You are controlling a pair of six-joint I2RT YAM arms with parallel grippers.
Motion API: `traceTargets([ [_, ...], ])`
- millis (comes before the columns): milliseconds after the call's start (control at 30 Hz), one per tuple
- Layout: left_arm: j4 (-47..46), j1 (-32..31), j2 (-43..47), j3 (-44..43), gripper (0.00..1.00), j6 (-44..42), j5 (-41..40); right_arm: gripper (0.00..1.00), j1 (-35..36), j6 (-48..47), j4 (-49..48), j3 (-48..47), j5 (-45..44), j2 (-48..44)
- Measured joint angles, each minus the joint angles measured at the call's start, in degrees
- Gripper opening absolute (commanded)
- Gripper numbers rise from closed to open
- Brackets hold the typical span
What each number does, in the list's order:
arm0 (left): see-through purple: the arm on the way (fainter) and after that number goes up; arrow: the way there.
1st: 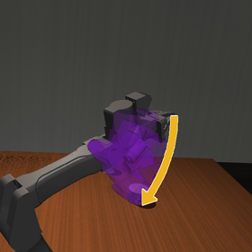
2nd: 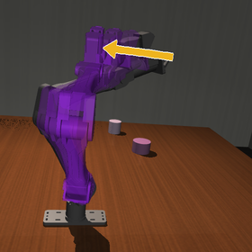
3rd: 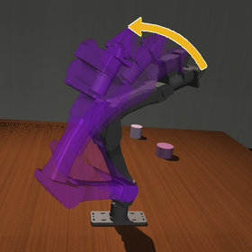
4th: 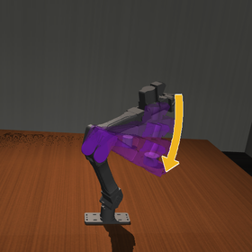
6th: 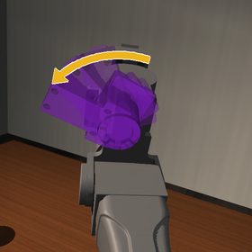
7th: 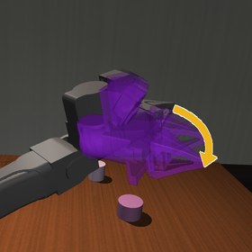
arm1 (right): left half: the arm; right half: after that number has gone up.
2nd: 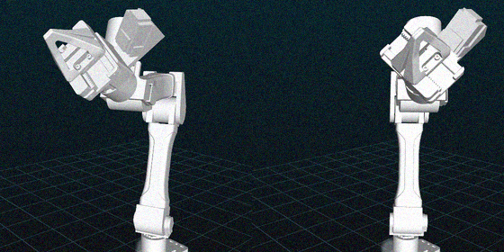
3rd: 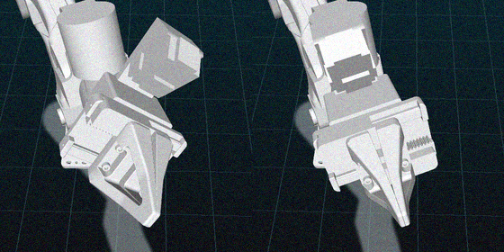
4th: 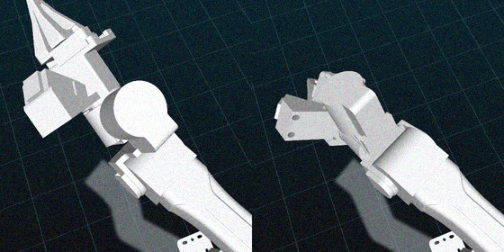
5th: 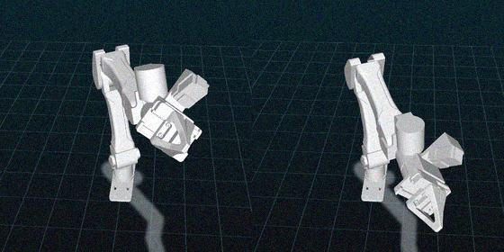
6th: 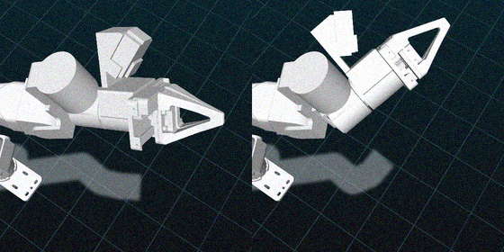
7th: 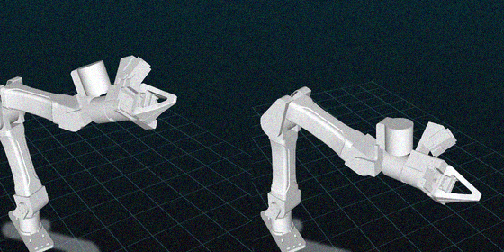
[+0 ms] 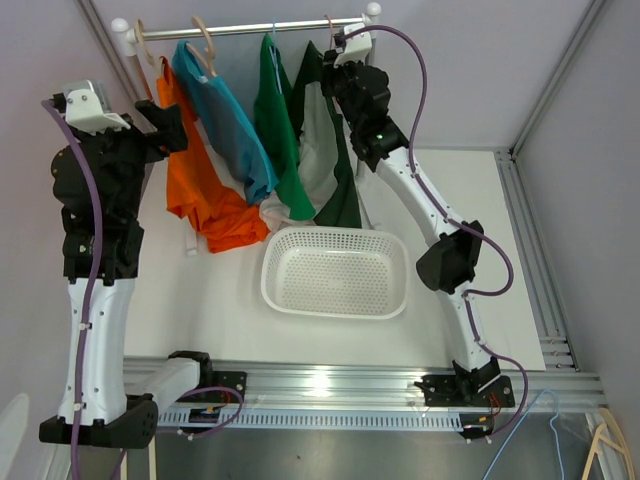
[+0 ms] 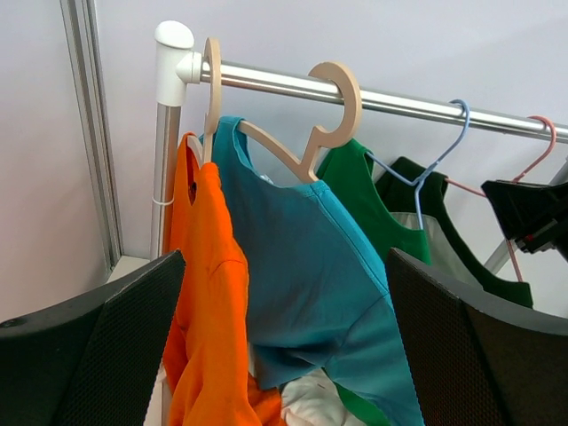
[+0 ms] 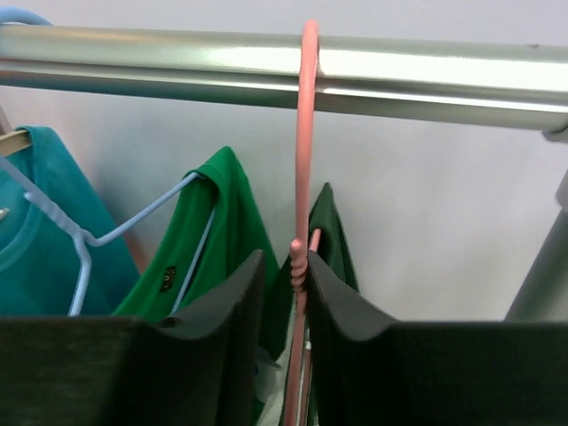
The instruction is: Remove the t-shirt from the hanger
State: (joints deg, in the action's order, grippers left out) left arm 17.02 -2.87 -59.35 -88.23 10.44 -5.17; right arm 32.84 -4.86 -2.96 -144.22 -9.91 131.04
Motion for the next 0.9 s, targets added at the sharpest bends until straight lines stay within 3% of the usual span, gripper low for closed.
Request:
traceTargets([
  [100,0.02,0.0,0.0,0.37,1.0,0.0,0.02,0.19,-0.37,0.24,0.04,0.0,-0.15,0.0],
  [200,0.02,0.0,0.0,0.42,0.99,0.0,0.04,0.0,-1.01,0.79,0.09,0.0,0.28,0.0],
  [900,-0.15,0.0,-0.02,0.74,0.99,0.0,1.55,0.0,-4.04,2.75,-1.68,-0.02,4.83,-0.02],
])
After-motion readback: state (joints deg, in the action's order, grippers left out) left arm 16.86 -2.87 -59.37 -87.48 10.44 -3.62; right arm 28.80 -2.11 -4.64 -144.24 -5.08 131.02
